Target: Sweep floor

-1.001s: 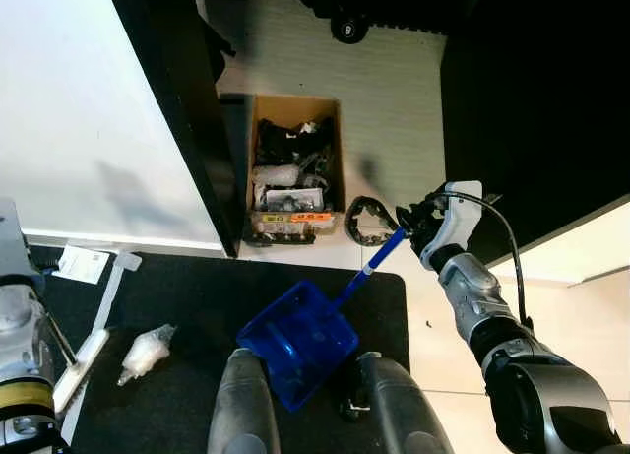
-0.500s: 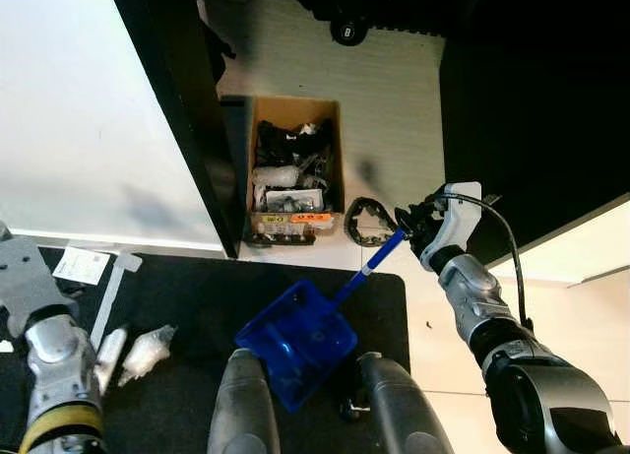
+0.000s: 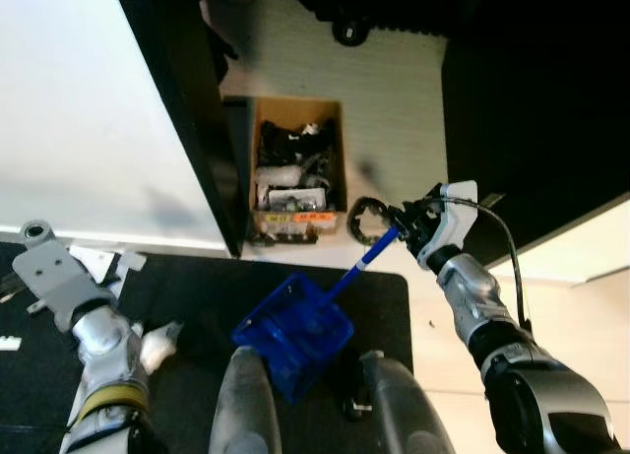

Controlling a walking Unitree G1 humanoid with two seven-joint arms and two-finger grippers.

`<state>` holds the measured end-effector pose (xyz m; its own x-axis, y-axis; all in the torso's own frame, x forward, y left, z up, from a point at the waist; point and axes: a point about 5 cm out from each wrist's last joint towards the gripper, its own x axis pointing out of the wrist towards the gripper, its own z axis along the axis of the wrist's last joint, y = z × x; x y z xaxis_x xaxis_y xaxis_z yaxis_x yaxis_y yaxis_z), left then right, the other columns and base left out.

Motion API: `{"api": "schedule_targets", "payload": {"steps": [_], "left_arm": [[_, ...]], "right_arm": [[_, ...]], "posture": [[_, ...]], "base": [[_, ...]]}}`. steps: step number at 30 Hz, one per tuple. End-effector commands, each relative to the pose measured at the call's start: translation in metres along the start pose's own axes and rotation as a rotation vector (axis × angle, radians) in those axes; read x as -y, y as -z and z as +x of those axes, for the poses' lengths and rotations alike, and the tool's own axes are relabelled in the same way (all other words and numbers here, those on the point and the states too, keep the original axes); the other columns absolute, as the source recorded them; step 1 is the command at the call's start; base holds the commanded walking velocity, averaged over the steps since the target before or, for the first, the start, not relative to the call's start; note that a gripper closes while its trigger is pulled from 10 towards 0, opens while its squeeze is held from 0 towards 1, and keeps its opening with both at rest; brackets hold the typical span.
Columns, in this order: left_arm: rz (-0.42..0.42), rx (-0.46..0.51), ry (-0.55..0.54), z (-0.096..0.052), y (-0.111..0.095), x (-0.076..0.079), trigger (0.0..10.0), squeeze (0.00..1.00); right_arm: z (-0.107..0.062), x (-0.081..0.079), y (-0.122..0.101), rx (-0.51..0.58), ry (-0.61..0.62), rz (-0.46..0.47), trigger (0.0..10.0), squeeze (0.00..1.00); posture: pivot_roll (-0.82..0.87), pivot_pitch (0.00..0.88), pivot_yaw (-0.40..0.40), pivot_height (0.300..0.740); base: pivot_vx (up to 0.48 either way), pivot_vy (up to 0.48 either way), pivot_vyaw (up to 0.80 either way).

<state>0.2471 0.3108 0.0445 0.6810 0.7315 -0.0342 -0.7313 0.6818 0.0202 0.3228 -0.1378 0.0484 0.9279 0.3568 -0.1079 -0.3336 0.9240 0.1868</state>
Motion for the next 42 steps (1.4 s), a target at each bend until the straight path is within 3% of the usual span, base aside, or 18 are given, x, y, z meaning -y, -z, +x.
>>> {"api": "schedule_targets", "payload": {"steps": [1,4,5,8,9,10,17,20,25,29,33,42], "left_arm": [[-0.074,-0.04,0.03,-0.01,0.008,0.019,10.0,0.0],[-0.123,-0.036,0.107,-0.014,0.001,0.052,10.0,0.0],[-0.123,-0.036,0.107,-0.014,0.001,0.052,10.0,0.0],[-0.162,-0.022,0.217,-0.018,-0.015,0.091,10.0,0.0],[-0.162,-0.022,0.217,-0.018,-0.015,0.091,10.0,0.0],[-0.164,-0.02,0.245,-0.018,-0.018,0.099,10.0,0.0],[-0.149,-0.004,0.282,-0.014,-0.023,0.102,10.0,0.0],[-0.138,0.005,0.294,-0.012,-0.025,0.1,10.0,0.0],[-0.131,0.006,0.308,-0.011,-0.025,0.101,10.0,0.0],[-0.134,0.007,0.318,-0.012,-0.025,0.102,10.0,0.0],[-0.148,0.007,0.332,-0.012,-0.026,0.106,10.0,0.0],[-0.162,0.004,0.34,-0.013,-0.026,0.107,10.0,0.0]], "right_arm": [[-0.003,0.003,0.003,-0.015,0.019,0.001,10.0,0.0],[-0.007,0.014,0.015,-0.129,0.16,0.017,10.0,0.0],[-0.007,0.014,0.015,-0.129,0.16,0.017,10.0,0.0],[-0.02,0.035,0.029,-0.221,0.4,0.047,10.0,0.0],[-0.02,0.035,0.029,-0.221,0.4,0.047,10.0,0.0],[-0.027,0.044,0.031,-0.215,0.514,0.085,10.0,0.0],[-0.033,0.055,0.026,-0.133,0.657,0.181,10.0,0.0],[-0.031,0.057,0.019,-0.097,0.681,0.171,10.0,0.0],[-0.019,0.059,-0.002,-0.075,0.69,-0.005,10.0,0.0],[-0.015,0.059,-0.012,-0.04,0.7,-0.047,10.0,0.0],[-0.005,0.055,-0.036,0.058,0.705,-0.126,10.0,0.0],[-0.001,0.047,-0.037,0.094,0.716,-0.121,10.0,0.0]], "posture": [[-0.02,0.245,-0.11,0.74],[-0.02,0.256,-0.098,0.74],[-0.02,0.256,-0.098,0.74],[-0.02,0.268,-0.078,0.74],[-0.02,0.268,-0.078,0.74],[-0.01,0.276,-0.066,0.74],[0.01,0.313,-0.019,0.74],[0.01,0.323,-0.01,0.74],[0.02,0.329,-0.006,0.74],[0.02,0.327,-0.009,0.74],[0.02,0.322,-0.012,0.74],[0.01,0.319,-0.018,0.74]], "base": [[0.0,0.0,0.0],[0.0,0.0,0.0],[0.0,0.0,0.0],[0.0,0.0,0.0],[0.0,0.0,0.0],[0.0,0.0,0.0],[0.0,0.0,0.0],[0.0,0.0,0.0],[0.0,0.0,0.0],[0.0,0.0,0.0],[0.0,0.0,0.0],[0.0,0.0,0.0]]}}
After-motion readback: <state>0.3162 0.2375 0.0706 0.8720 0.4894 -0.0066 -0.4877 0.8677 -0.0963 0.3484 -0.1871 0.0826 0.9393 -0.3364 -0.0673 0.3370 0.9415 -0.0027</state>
